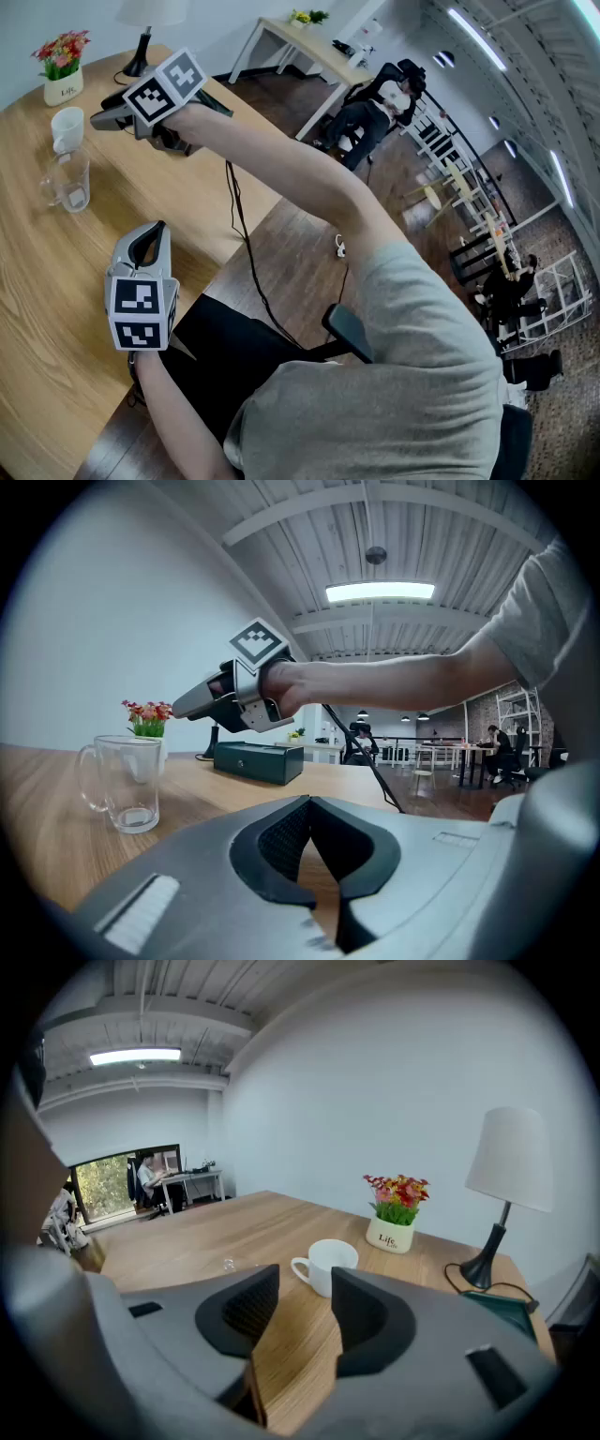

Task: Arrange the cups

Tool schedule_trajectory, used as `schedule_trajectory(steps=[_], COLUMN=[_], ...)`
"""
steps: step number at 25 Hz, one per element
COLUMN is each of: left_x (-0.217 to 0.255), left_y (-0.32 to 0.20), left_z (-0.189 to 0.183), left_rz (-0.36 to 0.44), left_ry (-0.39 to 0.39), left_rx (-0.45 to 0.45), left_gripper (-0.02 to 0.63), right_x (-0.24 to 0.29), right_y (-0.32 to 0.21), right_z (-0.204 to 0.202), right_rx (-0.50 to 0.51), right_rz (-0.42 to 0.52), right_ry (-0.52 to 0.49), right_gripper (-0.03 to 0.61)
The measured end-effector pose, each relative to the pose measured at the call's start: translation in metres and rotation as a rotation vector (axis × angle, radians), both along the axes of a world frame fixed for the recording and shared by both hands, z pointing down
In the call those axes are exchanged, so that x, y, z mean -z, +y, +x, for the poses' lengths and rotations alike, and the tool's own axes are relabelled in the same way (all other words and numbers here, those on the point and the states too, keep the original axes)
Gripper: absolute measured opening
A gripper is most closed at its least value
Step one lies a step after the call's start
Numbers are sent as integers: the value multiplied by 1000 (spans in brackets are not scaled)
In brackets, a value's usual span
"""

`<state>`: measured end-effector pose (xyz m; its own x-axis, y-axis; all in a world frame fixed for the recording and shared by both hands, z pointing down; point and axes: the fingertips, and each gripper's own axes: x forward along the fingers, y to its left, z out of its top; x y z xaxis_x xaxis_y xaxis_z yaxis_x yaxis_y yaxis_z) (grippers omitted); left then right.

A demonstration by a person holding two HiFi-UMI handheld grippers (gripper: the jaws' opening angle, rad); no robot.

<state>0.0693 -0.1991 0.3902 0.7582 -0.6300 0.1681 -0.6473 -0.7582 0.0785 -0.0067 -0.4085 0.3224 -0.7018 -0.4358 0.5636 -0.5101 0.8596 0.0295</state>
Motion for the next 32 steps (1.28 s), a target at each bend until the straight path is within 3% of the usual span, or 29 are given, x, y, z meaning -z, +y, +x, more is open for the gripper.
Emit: schedule_trajectory(steps=[4, 7, 9, 11, 16, 23, 25, 27, 32], left_x=[-4, -5, -3, -1, -4, -4, -4, -3, -2], left_y=[-5, -1, 2, 2, -2, -1, -1, -1, -1], left_z=[-1, 17, 18, 13, 9, 8, 7, 7, 7], left_rz=[2, 4, 6, 6, 0, -1, -1, 0, -1], left_ry=[1, 5, 1, -2, -7, -8, -8, -6, -2], left_rx=[23, -16, -31, -27, -11, -16, -16, -14, -16], left_gripper=[11, 11, 11, 11, 9, 9, 9, 9, 9], right_x=[-8, -3, 8, 9, -18, -78, -88, -95, -95], right_y=[-32, -50, -62, -76, -115, -149, -146, -138, -128], right_z=[-21, -7, -4, -15, -38, -31, -33, -37, -26], right_rx=[14, -7, -34, -28, -43, -175, -176, -160, -142], right_rz=[-34, -32, -13, -31, -27, -191, -279, -338, -365], right_ry=[55, 140, 187, 213, 378, 432, 389, 378, 395], right_gripper=[166, 167, 213, 213, 213, 174, 137, 50, 43])
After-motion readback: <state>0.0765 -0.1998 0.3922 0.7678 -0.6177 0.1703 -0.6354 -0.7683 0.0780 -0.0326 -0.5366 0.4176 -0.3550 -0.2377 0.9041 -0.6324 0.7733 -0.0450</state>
